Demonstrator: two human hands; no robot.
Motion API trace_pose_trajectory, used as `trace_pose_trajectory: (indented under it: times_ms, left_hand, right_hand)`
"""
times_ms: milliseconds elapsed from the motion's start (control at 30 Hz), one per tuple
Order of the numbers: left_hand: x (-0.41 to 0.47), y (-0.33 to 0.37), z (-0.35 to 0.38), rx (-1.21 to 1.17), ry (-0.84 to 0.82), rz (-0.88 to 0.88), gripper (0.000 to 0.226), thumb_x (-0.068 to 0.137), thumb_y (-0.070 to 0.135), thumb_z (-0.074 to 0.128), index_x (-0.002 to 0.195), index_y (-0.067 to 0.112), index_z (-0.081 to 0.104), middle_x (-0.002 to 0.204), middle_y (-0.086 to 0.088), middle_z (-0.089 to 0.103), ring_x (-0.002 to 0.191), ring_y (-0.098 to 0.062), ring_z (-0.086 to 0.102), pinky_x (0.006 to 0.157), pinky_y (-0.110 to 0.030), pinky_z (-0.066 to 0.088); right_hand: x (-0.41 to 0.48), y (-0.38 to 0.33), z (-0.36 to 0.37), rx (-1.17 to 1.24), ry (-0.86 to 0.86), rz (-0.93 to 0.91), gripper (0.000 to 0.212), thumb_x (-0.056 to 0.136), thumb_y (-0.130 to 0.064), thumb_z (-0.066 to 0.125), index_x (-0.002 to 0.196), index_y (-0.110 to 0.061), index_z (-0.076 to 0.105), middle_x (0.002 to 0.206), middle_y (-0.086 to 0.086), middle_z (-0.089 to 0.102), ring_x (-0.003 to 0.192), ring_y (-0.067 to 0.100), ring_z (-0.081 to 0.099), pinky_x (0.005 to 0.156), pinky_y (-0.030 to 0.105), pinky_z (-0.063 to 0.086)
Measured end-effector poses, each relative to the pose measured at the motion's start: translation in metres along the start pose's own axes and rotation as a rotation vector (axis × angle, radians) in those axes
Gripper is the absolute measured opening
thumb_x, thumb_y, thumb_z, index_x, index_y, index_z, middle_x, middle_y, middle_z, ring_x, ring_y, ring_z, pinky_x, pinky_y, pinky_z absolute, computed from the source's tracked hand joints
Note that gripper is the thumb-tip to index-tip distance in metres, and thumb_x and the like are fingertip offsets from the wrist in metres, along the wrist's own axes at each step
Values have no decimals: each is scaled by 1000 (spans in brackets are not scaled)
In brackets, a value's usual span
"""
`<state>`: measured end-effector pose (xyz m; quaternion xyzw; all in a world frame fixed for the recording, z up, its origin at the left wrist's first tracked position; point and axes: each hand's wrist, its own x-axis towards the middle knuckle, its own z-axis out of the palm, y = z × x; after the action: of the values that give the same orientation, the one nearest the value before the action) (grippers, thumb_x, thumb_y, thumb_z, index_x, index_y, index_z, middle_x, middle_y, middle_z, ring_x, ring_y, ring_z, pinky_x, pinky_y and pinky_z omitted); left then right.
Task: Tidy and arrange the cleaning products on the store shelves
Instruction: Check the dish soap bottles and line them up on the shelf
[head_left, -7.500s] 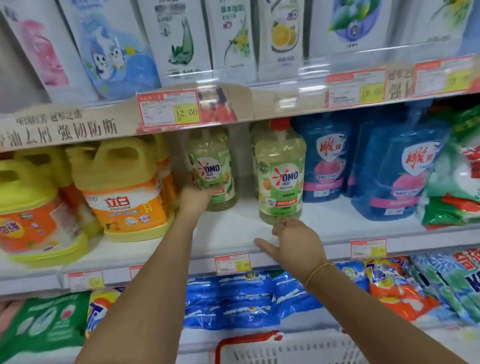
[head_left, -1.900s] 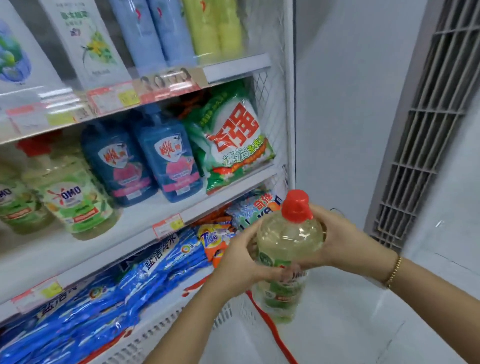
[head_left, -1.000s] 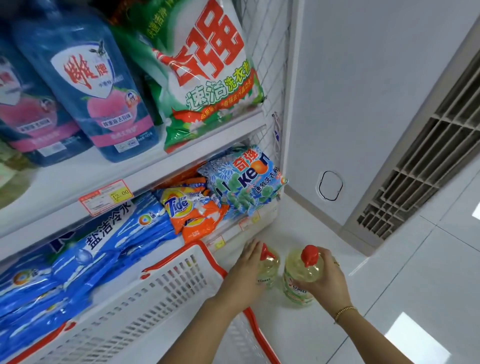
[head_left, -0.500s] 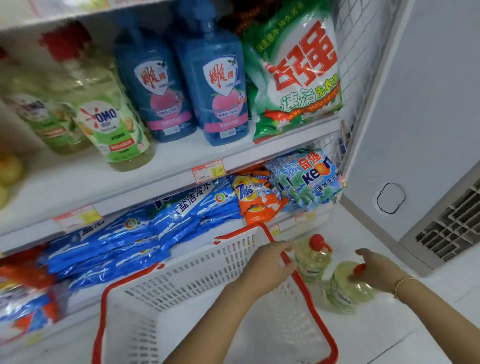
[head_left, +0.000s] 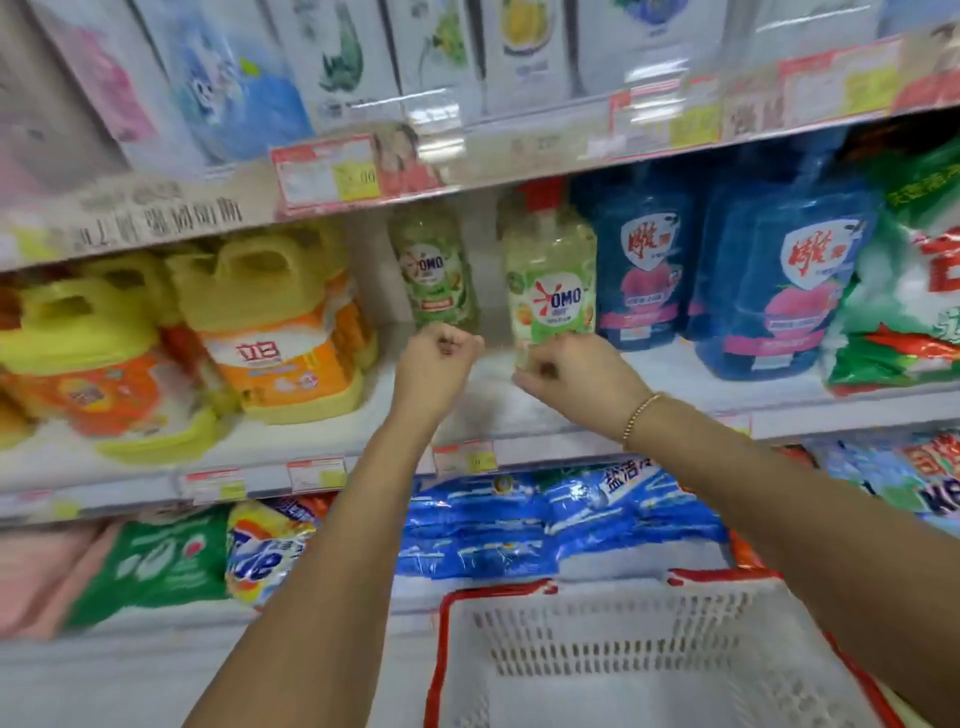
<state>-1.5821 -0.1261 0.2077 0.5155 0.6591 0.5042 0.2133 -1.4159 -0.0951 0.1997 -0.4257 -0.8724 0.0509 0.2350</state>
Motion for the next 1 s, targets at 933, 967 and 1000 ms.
trace_pose_trajectory:
  times_ms: [933,967,1000]
  left_hand:
    - [171,-64,11,-201,158,-102,53,59,22,91,103,21,60,108,4,70,99,-17,67,89,-40,55]
    - [164,-61,9,-167,176,-89,53,59,23,91,101,23,58,109,3,69,101,-18,66,90,-39,55]
    - [157,-59,6,-111,187,-77,57,59,24,91,103,23,56,111,3,67,102,-17,64,90,-36,53]
  right_hand:
    - [24,14,94,-54,255,-136,46,88,-41,39,61,-17,66,60,-2,60,44,16,53,39,22,36]
    - [24,14,93,-56,268,-129,46,88,-40,40,58,-17,64,57,-2,58,42,17,51,40,21,33]
    - [23,14,93,-53,279,-123,46,88,-39,41,56,-16,63,55,-2,57,41,17,50,40,21,31]
